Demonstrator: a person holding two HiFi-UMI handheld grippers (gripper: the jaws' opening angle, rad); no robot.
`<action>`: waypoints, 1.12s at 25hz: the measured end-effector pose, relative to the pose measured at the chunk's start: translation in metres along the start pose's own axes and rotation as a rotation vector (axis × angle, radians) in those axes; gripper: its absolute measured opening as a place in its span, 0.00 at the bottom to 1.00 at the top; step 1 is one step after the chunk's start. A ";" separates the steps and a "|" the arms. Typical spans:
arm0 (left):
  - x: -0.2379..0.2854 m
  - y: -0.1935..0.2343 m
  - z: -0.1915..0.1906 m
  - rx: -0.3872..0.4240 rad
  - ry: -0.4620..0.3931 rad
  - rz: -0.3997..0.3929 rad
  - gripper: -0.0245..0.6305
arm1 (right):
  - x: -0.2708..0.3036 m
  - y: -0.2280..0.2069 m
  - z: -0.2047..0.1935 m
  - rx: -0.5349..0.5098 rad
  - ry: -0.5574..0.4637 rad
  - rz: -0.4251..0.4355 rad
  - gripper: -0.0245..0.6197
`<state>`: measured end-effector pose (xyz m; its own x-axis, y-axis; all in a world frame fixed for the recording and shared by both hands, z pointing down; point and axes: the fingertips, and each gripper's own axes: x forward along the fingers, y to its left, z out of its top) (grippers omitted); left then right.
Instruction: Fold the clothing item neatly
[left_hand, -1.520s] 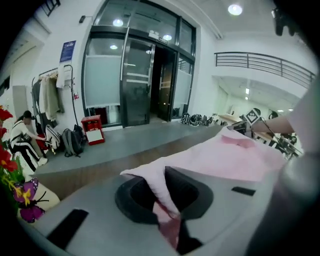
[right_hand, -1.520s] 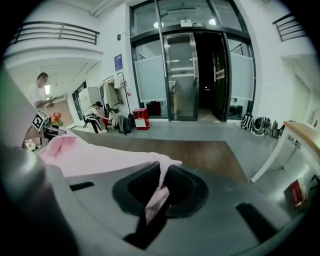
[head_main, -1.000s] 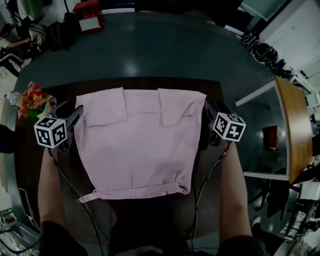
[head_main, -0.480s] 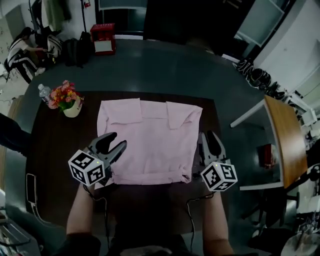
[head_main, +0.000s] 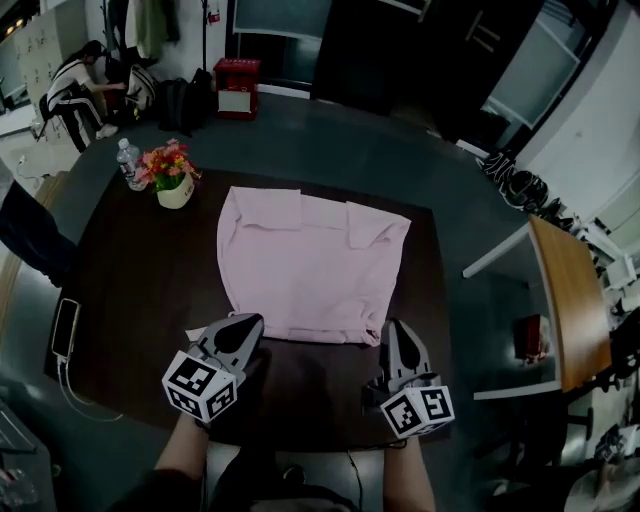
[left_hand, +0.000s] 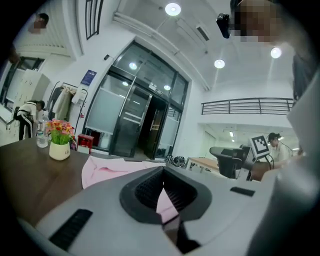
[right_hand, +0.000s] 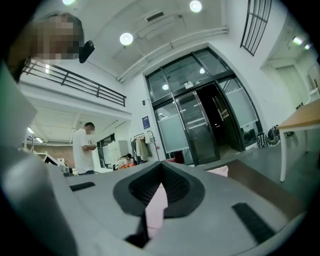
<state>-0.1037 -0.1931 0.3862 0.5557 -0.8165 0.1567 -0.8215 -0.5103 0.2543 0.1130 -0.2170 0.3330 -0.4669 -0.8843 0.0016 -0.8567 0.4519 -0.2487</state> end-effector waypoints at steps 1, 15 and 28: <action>-0.011 -0.011 -0.006 0.003 -0.003 0.009 0.06 | -0.011 0.005 -0.005 -0.002 0.004 0.017 0.03; -0.179 -0.237 -0.039 0.078 -0.077 0.057 0.06 | -0.275 0.067 -0.002 -0.023 -0.032 0.158 0.03; -0.238 -0.321 -0.058 0.103 -0.053 0.041 0.06 | -0.356 0.102 -0.024 -0.014 0.024 0.239 0.03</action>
<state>0.0351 0.1805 0.3229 0.5158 -0.8491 0.1140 -0.8539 -0.4987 0.1490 0.1867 0.1471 0.3305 -0.6619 -0.7489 -0.0328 -0.7239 0.6500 -0.2313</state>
